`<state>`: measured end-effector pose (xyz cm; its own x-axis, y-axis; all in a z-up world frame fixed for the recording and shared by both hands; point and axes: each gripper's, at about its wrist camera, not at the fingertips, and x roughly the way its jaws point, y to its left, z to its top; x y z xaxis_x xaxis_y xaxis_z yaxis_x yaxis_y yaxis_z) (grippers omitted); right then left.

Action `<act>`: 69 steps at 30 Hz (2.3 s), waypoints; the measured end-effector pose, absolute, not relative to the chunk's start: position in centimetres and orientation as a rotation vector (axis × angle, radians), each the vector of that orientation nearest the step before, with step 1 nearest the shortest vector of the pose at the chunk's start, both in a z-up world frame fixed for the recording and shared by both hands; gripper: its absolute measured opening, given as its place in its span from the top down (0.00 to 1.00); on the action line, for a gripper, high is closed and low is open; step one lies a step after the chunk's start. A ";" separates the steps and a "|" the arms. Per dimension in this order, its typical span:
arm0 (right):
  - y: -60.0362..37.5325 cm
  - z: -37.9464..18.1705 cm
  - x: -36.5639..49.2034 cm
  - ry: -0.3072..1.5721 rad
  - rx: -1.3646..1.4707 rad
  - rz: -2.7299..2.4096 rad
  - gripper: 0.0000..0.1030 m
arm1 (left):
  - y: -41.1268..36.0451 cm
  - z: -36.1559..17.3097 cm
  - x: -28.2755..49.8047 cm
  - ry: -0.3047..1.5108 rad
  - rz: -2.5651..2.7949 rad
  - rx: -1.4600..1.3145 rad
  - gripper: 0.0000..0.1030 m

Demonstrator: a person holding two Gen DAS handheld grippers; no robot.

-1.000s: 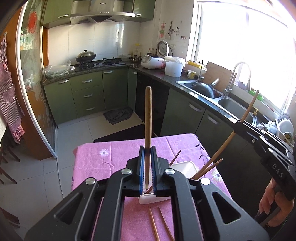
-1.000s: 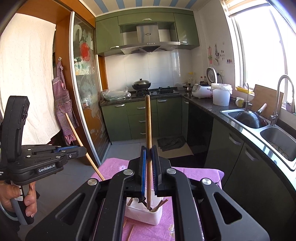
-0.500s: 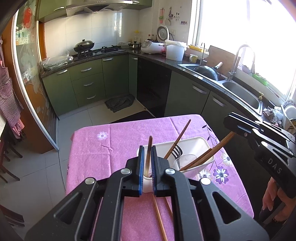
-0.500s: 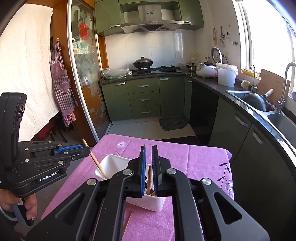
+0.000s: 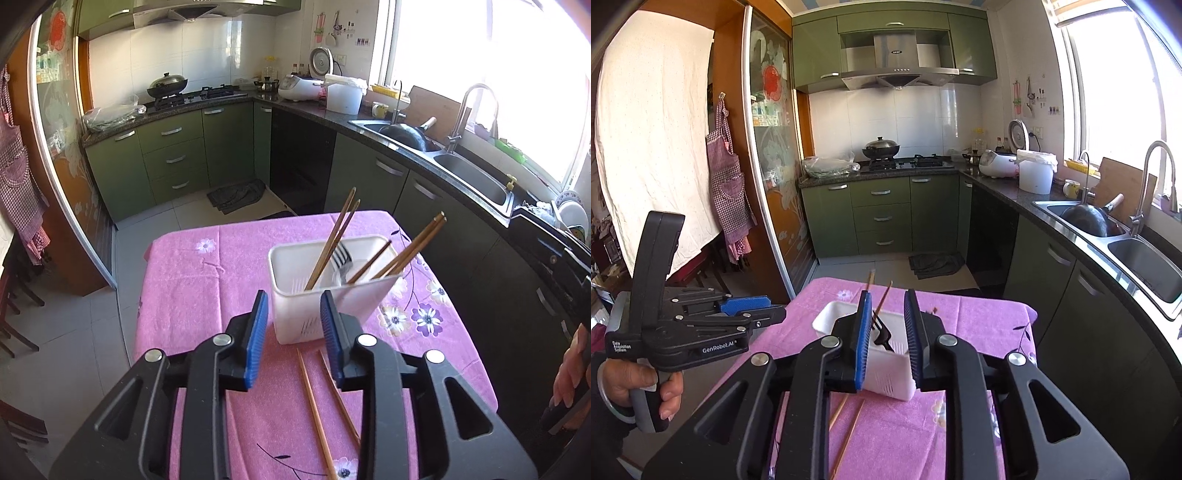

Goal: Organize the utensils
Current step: 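Move both grippers back down to the last two chopsticks, then grasp a wooden chopstick with the left gripper and lift it upright, then grasp the last wooden chopstick with the right gripper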

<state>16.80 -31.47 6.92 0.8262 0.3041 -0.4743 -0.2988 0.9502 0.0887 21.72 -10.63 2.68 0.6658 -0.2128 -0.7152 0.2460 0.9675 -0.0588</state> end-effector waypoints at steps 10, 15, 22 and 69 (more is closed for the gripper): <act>-34.0 -4.9 15.6 0.800 -0.002 0.269 0.70 | -11.7 -7.8 21.3 1.104 -0.276 -0.014 0.69; -34.9 -9.2 16.3 0.882 0.001 0.245 0.70 | -12.6 -11.0 22.6 1.171 -0.240 -0.004 0.70; -35.8 -11.3 18.0 0.933 0.006 0.229 0.70 | -13.5 -14.3 24.1 1.255 -0.215 -0.001 0.77; -29.6 -13.0 20.3 1.043 -0.086 0.299 0.67 | -7.3 -5.4 19.7 1.039 -0.216 -0.006 0.94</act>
